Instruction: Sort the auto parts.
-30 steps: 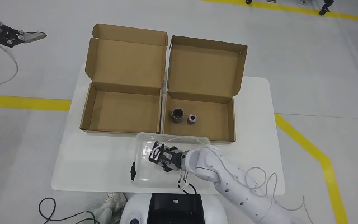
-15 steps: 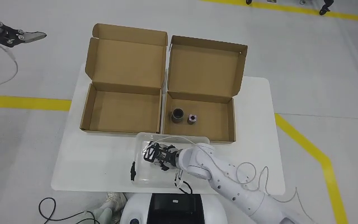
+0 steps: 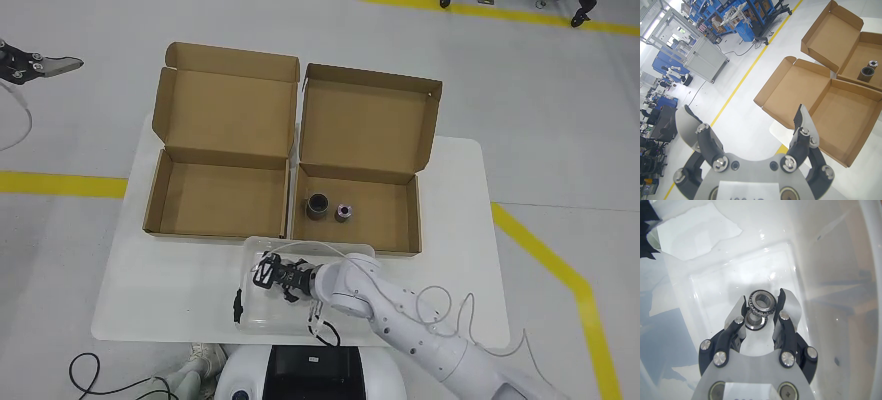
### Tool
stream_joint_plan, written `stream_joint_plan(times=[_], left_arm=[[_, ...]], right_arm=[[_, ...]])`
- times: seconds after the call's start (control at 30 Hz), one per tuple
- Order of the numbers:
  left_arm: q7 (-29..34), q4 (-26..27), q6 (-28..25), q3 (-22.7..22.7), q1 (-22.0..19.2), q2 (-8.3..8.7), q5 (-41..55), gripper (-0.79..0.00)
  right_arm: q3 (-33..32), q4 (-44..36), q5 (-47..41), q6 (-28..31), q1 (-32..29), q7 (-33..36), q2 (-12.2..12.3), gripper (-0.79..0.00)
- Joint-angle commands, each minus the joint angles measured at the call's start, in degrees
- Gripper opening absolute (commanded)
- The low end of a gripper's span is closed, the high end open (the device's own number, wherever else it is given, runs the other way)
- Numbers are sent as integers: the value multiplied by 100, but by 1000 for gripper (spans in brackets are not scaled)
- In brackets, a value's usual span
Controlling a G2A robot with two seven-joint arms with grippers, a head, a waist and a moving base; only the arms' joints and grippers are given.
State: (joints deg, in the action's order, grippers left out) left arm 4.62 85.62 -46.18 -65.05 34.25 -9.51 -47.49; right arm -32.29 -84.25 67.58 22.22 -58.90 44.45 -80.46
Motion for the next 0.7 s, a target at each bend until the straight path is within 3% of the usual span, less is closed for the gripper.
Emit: stream_joint_plan(times=[0.0,0.33,0.67], left_arm=[[0,0,0,0,0,0,0,0],[0,0,0,0,0,0,0,0],[0,0,0,0,0,0,0,0]], right_arm=[[-5,15,-18,18,4,-41,-7,-785],[-75,-58,42,210,-34,-350,-1,-785],[-388,-749,249,534,-291,-503,160,-785]])
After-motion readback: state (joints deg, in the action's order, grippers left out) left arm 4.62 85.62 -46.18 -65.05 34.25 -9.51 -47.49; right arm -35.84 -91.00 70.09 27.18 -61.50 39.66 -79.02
